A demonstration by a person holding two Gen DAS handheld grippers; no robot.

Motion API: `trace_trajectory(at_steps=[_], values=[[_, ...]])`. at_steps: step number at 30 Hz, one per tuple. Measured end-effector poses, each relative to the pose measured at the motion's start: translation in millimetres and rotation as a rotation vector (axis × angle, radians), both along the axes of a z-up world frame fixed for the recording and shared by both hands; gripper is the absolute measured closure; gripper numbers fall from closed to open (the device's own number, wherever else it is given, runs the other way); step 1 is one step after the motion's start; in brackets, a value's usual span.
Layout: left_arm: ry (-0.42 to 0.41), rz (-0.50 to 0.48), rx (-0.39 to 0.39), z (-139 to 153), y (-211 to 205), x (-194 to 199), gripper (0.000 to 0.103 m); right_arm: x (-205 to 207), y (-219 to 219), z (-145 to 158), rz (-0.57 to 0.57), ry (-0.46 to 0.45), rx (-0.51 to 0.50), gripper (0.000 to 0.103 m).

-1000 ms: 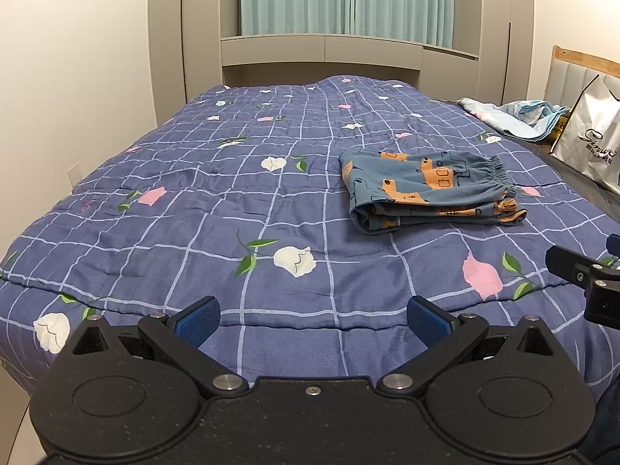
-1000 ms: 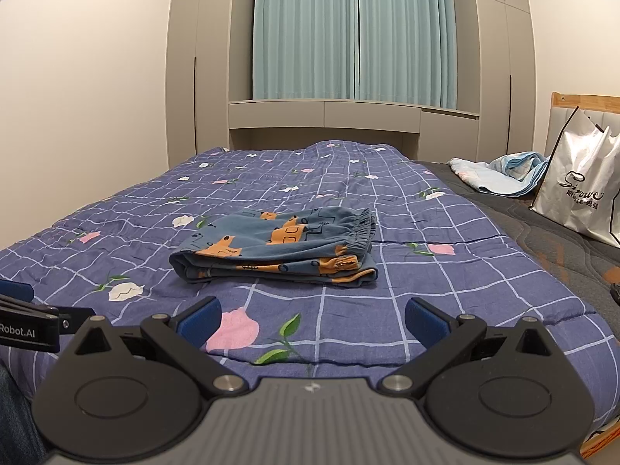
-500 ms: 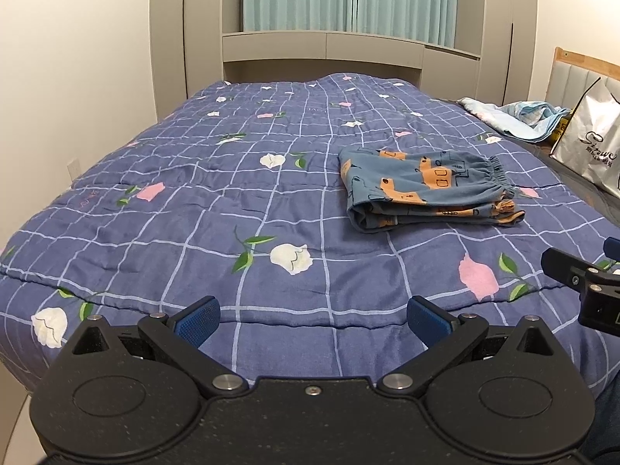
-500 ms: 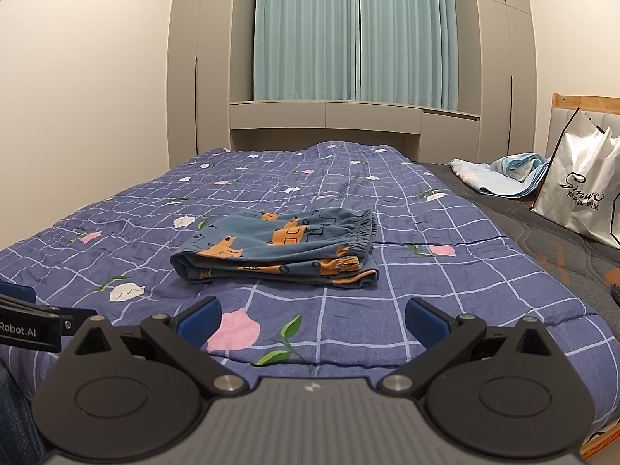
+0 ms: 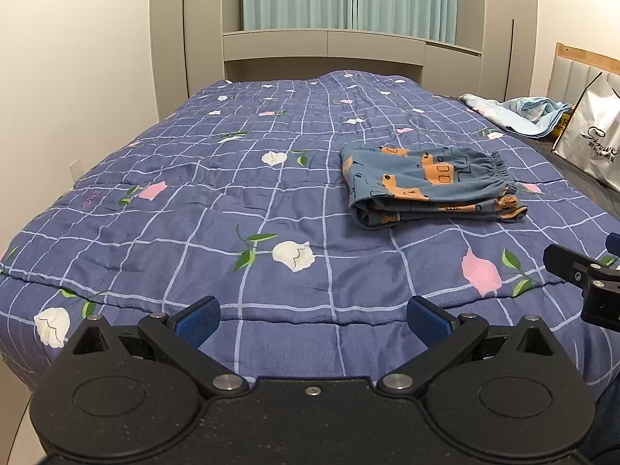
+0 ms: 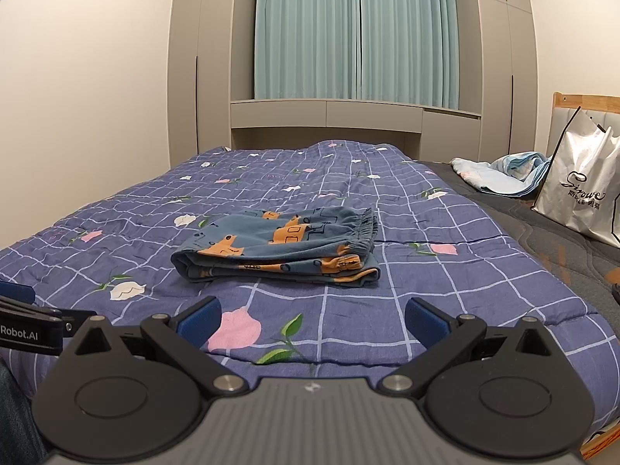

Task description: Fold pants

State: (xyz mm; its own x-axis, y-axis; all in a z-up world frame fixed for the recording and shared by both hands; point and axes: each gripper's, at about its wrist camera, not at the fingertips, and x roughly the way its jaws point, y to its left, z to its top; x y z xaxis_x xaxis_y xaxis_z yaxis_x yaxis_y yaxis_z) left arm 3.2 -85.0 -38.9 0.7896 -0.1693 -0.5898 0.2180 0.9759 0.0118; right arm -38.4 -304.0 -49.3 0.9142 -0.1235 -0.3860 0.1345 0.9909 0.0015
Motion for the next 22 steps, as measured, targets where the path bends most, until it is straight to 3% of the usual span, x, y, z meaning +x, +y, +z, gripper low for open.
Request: trace_trajectory(at_steps=[22], values=[[-0.001,-0.009,0.002,-1.1,0.6,-0.7,0.001,0.4,0.7,-1.3,0.001,0.004,0.001,0.0]])
